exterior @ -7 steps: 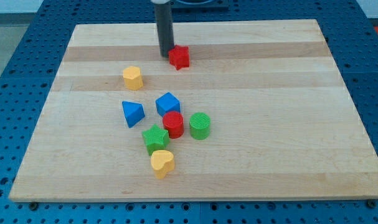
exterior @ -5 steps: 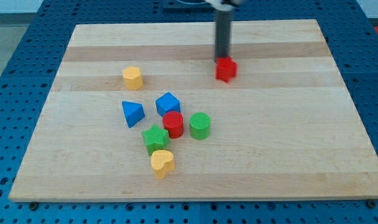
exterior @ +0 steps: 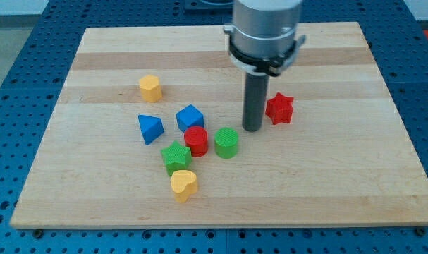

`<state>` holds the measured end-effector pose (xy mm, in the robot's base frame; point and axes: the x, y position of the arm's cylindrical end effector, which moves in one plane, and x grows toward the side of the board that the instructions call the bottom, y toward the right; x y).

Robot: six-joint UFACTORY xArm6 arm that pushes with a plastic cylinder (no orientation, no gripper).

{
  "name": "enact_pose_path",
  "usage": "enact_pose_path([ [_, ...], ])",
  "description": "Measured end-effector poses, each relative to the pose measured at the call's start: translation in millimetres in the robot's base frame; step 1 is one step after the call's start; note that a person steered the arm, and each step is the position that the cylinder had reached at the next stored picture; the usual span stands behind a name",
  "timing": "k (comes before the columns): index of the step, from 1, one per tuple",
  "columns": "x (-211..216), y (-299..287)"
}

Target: Seperate the group of blocks

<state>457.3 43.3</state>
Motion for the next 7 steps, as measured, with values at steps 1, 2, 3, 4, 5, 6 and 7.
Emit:
enact_pose_path([
  [1,25.3,106.8],
  [2,0.5,128.2],
  [3,-35.2,118.8],
  [4,-35.1,34.5],
  [5,-21.4,4.2],
  [6,72.9,66.7],
  [7,152.1,-38.5],
])
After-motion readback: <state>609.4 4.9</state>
